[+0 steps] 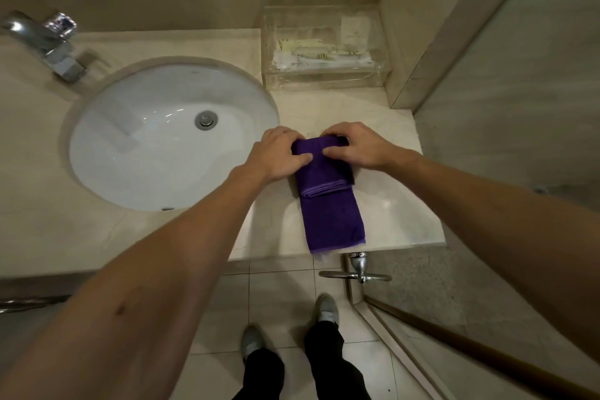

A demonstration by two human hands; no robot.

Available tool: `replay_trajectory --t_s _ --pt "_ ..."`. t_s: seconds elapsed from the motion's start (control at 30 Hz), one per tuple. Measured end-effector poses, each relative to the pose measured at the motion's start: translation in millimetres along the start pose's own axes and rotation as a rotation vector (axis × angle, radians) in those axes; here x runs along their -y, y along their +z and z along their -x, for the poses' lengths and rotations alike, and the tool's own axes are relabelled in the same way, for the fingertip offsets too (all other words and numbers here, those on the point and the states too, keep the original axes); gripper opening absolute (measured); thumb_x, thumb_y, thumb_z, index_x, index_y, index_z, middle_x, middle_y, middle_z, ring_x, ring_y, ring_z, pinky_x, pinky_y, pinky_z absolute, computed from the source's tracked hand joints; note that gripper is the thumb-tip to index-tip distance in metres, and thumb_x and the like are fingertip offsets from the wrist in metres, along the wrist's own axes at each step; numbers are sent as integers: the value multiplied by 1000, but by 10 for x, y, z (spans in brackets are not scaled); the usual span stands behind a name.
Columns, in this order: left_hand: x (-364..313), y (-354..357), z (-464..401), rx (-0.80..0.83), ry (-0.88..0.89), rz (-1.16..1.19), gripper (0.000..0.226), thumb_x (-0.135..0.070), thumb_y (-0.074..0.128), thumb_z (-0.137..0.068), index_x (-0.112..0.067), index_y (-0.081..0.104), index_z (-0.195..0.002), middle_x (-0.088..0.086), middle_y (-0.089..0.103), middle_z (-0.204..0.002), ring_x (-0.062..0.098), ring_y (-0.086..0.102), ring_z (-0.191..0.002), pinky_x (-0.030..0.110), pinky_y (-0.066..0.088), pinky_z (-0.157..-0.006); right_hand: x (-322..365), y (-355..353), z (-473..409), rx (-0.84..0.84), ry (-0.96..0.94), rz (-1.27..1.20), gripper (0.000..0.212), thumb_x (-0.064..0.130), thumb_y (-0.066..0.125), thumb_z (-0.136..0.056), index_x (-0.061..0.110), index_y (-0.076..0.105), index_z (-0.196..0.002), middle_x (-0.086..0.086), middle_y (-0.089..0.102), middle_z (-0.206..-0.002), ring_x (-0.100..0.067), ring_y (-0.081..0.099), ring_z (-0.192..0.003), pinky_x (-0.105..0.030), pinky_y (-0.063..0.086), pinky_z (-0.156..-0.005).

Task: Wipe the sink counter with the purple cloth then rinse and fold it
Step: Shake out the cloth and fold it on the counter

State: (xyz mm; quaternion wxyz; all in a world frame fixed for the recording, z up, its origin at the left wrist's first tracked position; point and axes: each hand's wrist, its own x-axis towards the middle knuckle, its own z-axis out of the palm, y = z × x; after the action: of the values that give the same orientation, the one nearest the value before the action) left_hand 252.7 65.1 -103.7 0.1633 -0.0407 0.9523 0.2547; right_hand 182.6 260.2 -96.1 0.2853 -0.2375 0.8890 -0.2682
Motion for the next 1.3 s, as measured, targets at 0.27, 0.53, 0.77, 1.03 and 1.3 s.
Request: replay_trajectory --t_s 0.27,0.53,0.77,1.03,1.3 --pt "-192 -30 61 -68 -75 8 35 -35 66 -94 -15 60 -122 8 64 -121 29 56 -114 42 45 -94 148 -84 -57 61 32 128 38 28 72 -93 14 62 -128 -6 66 -120 -23 63 -107 -32 53 -89" --pt "-234 87 39 -134 -120 5 31 -29 67 -95 -15 61 -122 8 63 -120 29 54 -114 45 45 -95 123 55 -37 -37 26 176 35 26 73 -92 15 62 -124 -6 64 -120 -24 60 -109 -41 53 -96" --pt "-284 22 190 -172 -14 25 52 -30 66 -94 -18 49 -142 7 50 -143 28 45 -131 45 41 -106 96 123 161 -138 79 5 58 28 74 -91 17 53 -144 -7 58 -141 -25 55 -128 -32 45 -105" --pt "-169 153 574 -87 181 -238 68 -46 75 -79 -32 50 -141 0 30 -157 26 32 -140 45 36 -108 129 309 441 -291 145 -142 70 27 79 -87 22 46 -148 -11 52 -141 -25 53 -126 -33 47 -102" --pt "-127 170 542 -206 218 -316 53 -35 69 -89 -28 53 -139 2 40 -154 29 45 -133 44 40 -104 201 296 352 -447 222 -336 55 8 81 -84 18 58 -133 5 58 -88 -9 59 -78 -18 50 -69"
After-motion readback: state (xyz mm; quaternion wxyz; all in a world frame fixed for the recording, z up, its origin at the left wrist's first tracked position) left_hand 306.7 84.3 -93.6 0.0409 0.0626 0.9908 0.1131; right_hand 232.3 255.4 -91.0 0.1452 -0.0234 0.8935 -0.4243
